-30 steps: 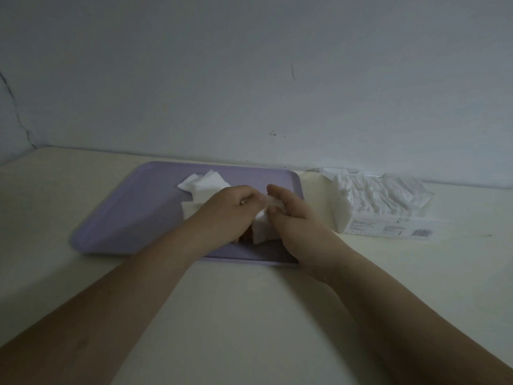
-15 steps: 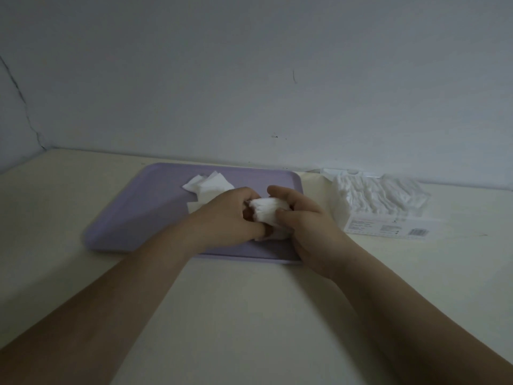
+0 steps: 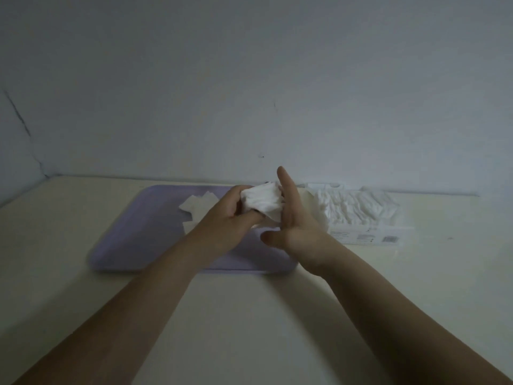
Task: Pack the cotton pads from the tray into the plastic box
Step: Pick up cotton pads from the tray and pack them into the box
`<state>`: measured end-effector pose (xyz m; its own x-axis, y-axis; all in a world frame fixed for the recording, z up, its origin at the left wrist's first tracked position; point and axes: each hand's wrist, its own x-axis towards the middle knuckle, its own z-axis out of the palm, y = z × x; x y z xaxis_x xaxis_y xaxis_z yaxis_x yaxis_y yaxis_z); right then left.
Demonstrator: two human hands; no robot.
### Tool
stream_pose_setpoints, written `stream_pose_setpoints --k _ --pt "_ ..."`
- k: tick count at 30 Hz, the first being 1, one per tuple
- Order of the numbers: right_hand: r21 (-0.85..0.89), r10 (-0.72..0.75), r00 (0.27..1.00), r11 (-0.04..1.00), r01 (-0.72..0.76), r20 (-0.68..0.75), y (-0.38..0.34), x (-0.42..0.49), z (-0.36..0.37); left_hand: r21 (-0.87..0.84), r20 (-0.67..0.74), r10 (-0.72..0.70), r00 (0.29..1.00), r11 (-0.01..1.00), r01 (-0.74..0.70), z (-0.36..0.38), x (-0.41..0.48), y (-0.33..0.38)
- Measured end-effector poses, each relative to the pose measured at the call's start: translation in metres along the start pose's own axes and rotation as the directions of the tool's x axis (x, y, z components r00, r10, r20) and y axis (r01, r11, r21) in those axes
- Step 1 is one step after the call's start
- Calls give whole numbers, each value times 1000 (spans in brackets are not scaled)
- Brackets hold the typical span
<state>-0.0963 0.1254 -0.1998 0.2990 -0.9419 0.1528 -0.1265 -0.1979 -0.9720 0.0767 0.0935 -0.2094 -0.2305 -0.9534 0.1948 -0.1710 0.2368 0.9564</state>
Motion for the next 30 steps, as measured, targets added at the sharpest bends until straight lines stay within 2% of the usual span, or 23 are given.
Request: stream_pose_setpoints --k 3,7,10,12,14,17,19,21,23,26,28,30 --pt "65 14 997 998 -9 -72 -12 -5 -5 -72 24 -49 998 996 51 14 -1 13" --pt "86 43 969 996 -22 -243 -21 -22 -31 -99 35 -36 999 994 40 41 0 35" --pt "81 43 974 996 -25 -224 -32 -43 -66 -189 87 -45 995 980 61 70 8 52" --pt "37 66 964 998 -59 -256 -37 -54 -86 -171 119 -56 991 982 76 89 17 61" --pt "11 80 934 997 -81 -349 -40 -63 -107 -136 146 -33 989 989 53 112 27 68" --pt "-13 87 830 994 -112 -550 -38 -67 -142 -44 138 21 990 999 -15 141 40 69" --pt "-78 82 772 983 -168 -630 -35 -68 -168 129 148 58 987 989 -77 156 45 63" --pt "-134 116 773 958 -252 -624 -31 -69 -187 379 215 140 966 900 -215 168 49 59" --pt "-177 159 776 928 -329 -610 -27 -67 -194 522 324 198 925 778 -350 176 53 55" --pt "-206 187 769 901 -383 -611 -19 -64 -199 614 451 104 886 684 -393 183 56 49" --pt "-252 182 780 882 -399 -599 -15 -60 -201 613 463 102 881 681 -401 182 55 46" --pt "-360 166 777 814 -455 -607 -14 -54 -202 596 450 137 883 690 -411 178 53 43"
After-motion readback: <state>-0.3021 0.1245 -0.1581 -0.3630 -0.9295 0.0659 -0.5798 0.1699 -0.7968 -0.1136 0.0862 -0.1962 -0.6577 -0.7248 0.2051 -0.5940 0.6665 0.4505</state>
